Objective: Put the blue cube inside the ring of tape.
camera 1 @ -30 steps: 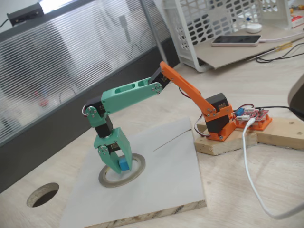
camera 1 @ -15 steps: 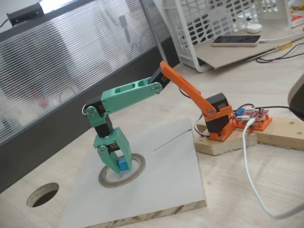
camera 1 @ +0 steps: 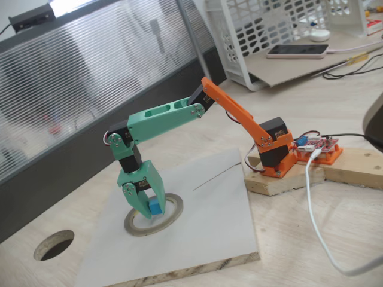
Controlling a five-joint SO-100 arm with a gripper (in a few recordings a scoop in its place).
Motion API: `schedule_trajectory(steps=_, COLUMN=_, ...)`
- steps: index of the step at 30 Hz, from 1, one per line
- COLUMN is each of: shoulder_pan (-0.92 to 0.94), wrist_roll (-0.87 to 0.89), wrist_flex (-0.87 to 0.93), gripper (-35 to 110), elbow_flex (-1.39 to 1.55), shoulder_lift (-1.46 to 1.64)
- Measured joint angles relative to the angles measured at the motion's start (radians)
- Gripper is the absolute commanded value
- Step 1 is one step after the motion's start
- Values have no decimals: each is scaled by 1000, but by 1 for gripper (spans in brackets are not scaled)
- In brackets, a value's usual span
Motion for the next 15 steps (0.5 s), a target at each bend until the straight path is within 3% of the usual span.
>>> schedule_trajectory(steps=15, shoulder_pan=49, wrist_roll=8, wrist_flex=3, gripper=6, elbow_flex=-2, shoulder_lift=0)
